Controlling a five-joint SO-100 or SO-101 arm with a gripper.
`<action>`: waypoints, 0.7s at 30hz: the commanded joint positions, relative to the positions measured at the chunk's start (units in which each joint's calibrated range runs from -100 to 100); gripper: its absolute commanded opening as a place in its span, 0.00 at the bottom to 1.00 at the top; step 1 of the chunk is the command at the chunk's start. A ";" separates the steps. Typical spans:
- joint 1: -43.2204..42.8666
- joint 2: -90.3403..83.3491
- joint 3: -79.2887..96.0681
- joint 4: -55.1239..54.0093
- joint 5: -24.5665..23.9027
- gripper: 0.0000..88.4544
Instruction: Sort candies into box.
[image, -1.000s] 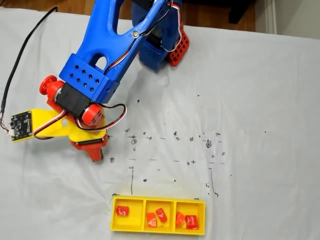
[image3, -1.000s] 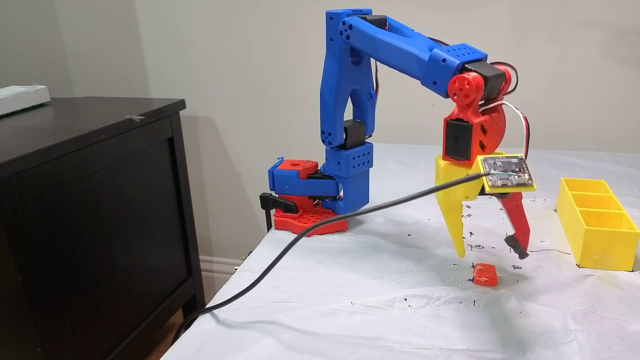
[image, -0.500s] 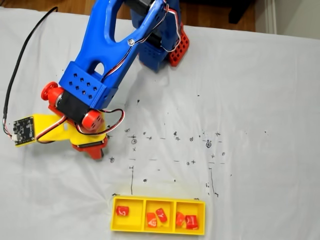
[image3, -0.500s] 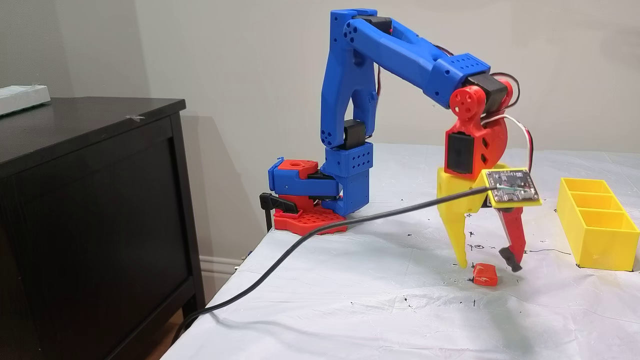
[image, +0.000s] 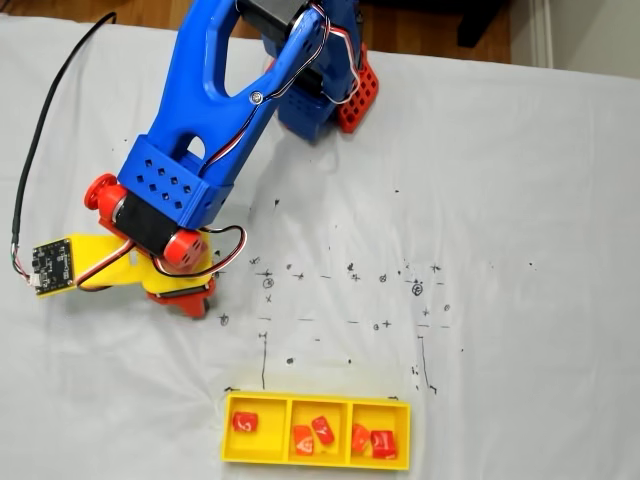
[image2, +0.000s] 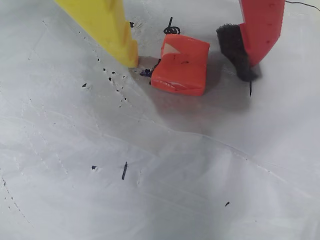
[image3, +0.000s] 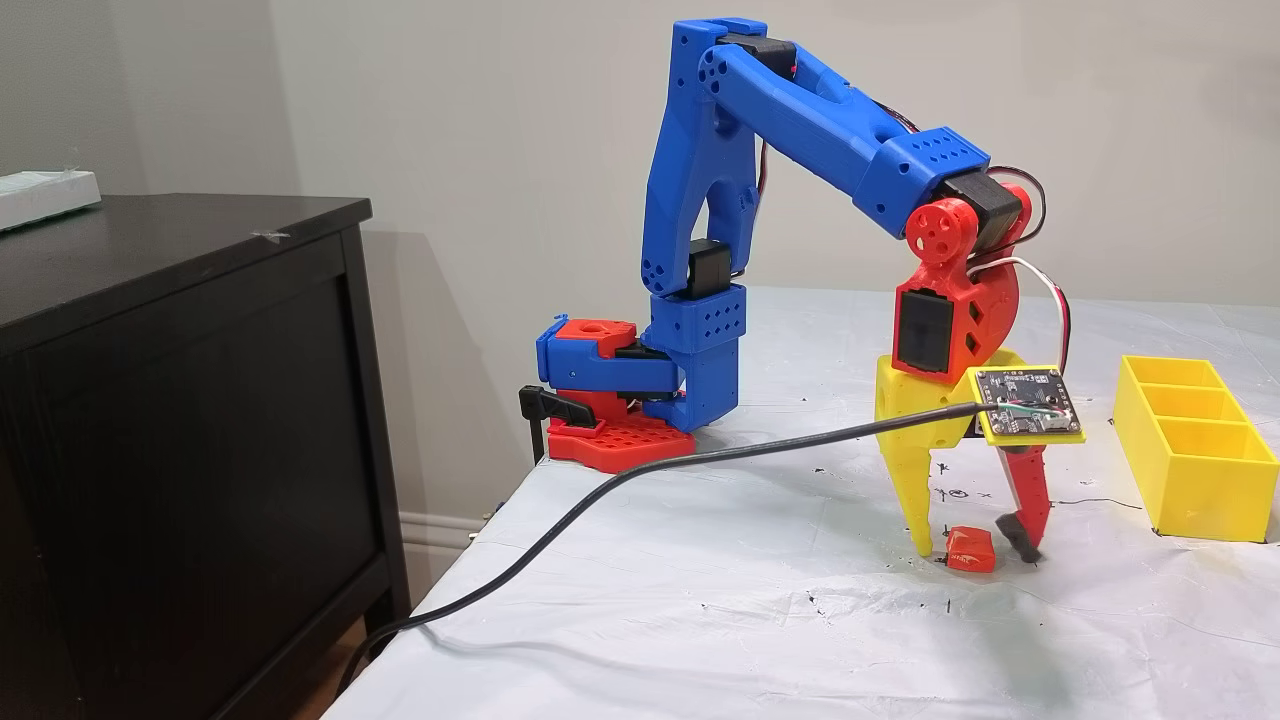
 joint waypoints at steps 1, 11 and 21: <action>-0.90 -0.41 -2.72 -2.06 0.05 0.09; -2.08 -3.21 -3.54 -3.37 0.20 0.01; -8.87 -16.95 -4.08 -3.61 -4.69 0.00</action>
